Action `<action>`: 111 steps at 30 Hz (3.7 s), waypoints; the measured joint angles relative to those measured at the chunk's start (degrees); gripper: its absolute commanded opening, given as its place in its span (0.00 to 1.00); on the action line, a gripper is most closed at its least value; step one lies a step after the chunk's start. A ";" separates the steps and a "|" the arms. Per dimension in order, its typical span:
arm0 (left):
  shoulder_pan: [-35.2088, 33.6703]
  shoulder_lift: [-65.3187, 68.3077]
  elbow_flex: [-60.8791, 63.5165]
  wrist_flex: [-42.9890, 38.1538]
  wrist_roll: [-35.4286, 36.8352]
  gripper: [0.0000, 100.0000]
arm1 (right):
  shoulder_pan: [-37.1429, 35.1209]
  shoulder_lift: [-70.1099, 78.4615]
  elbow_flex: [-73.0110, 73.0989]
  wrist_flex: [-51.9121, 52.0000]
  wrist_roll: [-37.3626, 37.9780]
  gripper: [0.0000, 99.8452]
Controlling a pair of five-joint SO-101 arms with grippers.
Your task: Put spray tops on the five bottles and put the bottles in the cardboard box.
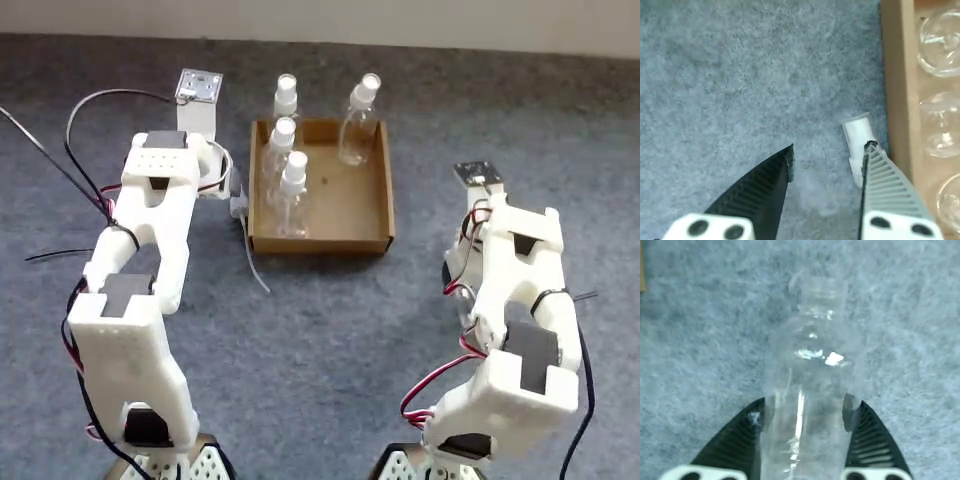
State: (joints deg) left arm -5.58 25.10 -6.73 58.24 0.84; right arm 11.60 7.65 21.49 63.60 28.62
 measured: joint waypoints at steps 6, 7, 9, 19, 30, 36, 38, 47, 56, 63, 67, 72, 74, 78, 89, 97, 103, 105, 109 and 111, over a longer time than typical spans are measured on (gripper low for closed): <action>0.00 0.00 0.00 -3.60 1.58 0.21 | 0.00 0.00 0.00 0.00 0.00 0.13; 0.18 0.00 0.00 -3.96 2.02 0.21 | 0.00 0.00 0.00 0.00 0.00 0.13; 0.79 0.70 -0.09 -4.04 2.29 0.21 | 0.00 0.00 0.00 0.00 0.00 0.13; 2.29 9.93 -5.45 -2.11 2.11 0.13 | 0.00 0.00 0.00 0.00 0.00 0.13; 1.41 9.93 -6.95 3.78 2.29 0.05 | 0.00 0.00 0.00 0.00 0.09 0.13; -2.81 10.11 -13.89 10.81 1.49 0.05 | 0.00 0.00 -0.53 0.00 0.09 0.21; -4.40 10.11 -18.11 15.21 -0.35 0.05 | 0.09 -0.26 -1.14 0.00 0.09 0.26; -7.03 10.02 -23.91 27.34 -4.22 0.05 | 0.70 -6.77 -1.23 5.10 0.09 0.34; -7.21 10.02 -23.91 29.36 -5.45 0.05 | -2.37 -4.66 -9.58 5.45 0.18 0.34; -7.21 10.02 -23.91 29.54 -5.54 0.06 | -2.81 7.38 -15.03 5.45 0.18 0.29; -7.21 10.02 -23.91 29.54 -5.54 0.06 | -2.81 10.81 -17.49 5.45 0.18 0.21; -7.21 10.64 -23.91 29.54 -5.54 0.06 | -2.81 11.60 -18.20 5.45 -1.85 0.10; -7.21 10.73 -23.91 29.54 -5.54 0.06 | -2.81 11.60 -20.22 5.45 -2.46 0.04; -7.21 10.73 -23.91 29.54 -5.54 0.06 | -2.81 11.60 -24.09 5.98 -2.99 0.00; -7.03 0.18 -33.41 36.04 -5.54 0.06 | -4.66 5.98 -46.86 21.54 -14.42 0.00; -1.58 -20.66 -36.31 41.32 -5.54 0.05 | -19.25 -20.13 -36.84 19.52 -19.87 0.00; 5.01 -35.43 -36.40 41.41 -5.54 0.05 | -31.03 -43.78 -3.69 -0.18 -20.31 0.00; 8.00 -38.59 -36.40 41.41 -5.54 0.05 | -33.76 -51.96 8.88 -8.18 -20.31 0.00; 13.45 -41.14 -36.40 36.92 -1.93 0.05 | -38.68 -62.59 26.64 -17.32 -20.31 0.00; 15.47 -41.14 -36.40 33.23 -0.44 0.05 | -39.47 -65.41 30.42 -19.78 -20.31 0.00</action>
State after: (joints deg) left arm 9.89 -16.04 -43.12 91.47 0.40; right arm -27.87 -57.76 51.91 43.82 8.31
